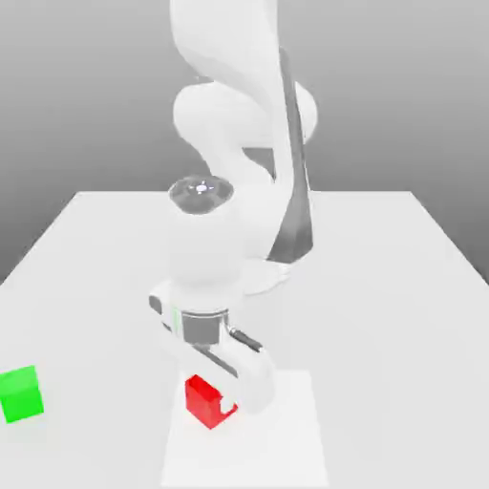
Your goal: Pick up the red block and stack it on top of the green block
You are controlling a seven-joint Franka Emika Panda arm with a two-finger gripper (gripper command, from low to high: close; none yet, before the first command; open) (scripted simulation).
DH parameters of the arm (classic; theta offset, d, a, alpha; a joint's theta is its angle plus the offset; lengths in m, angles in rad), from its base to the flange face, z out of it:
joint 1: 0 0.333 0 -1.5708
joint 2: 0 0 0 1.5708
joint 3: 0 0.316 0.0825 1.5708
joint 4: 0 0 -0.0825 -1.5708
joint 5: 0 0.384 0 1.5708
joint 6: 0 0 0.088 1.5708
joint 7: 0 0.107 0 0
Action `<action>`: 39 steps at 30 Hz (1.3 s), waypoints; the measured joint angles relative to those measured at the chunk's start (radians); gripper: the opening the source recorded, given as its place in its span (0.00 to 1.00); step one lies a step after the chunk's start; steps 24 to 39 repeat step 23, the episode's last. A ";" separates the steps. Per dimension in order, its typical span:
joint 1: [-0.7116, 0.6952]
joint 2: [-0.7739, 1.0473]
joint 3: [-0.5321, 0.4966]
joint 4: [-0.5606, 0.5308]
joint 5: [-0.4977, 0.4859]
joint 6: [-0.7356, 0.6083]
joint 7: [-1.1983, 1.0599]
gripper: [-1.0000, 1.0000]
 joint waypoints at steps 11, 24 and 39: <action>-0.319 -0.003 -0.138 0.186 0.036 -0.192 -0.389 0.00; -0.439 0.174 -0.157 0.268 0.106 -0.099 -0.579 1.00; -0.439 0.174 -0.157 0.268 0.106 -0.099 -0.579 1.00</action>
